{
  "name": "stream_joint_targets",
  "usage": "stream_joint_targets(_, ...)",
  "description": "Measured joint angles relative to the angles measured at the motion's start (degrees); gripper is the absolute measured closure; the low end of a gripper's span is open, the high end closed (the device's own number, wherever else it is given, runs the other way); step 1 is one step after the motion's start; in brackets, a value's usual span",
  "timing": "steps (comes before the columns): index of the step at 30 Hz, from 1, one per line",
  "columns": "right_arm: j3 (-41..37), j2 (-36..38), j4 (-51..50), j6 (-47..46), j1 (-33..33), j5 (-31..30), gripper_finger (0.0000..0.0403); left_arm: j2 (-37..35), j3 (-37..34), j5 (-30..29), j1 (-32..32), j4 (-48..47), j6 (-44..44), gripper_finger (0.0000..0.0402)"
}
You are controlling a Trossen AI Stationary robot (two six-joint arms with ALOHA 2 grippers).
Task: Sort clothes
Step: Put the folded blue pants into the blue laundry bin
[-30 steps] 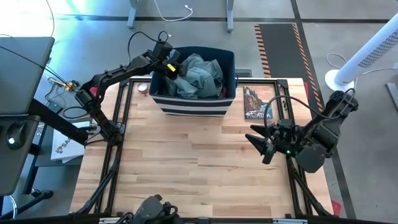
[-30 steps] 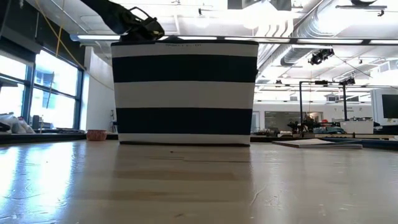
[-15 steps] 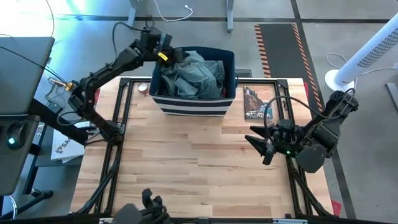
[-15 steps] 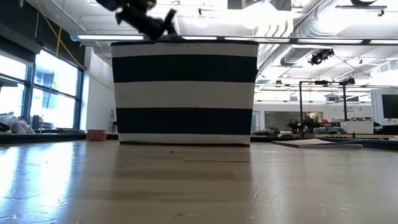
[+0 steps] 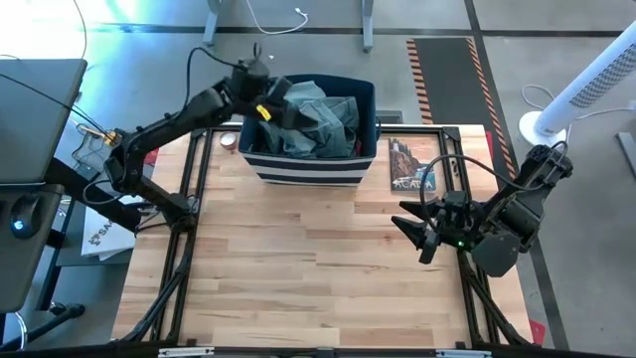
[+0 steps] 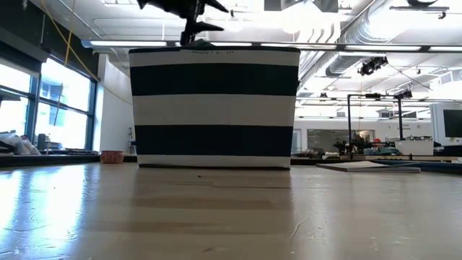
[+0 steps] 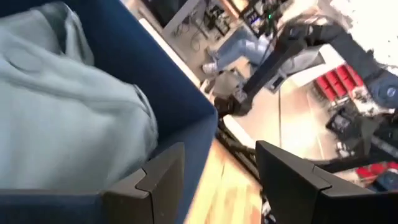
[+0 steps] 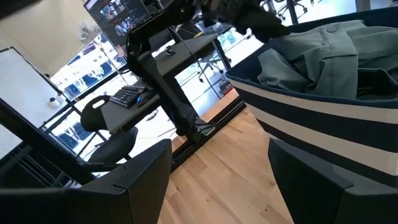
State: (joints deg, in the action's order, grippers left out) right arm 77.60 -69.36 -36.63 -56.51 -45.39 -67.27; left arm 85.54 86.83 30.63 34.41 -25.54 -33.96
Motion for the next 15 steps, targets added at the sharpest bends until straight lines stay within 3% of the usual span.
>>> stream_joint_targets(10,0.0,0.0,0.2,-0.2,0.0,0.0,0.0140,5.1,-3.2,-3.3,-3.5,-3.1,-0.8,0.0209)
stream_joint_targets(15,0.0,0.0,0.9,-0.4,0.0,0.1,0.0140,8.4,-7.3,-10.8,-2.8,-4.1,2.2,0.0209)
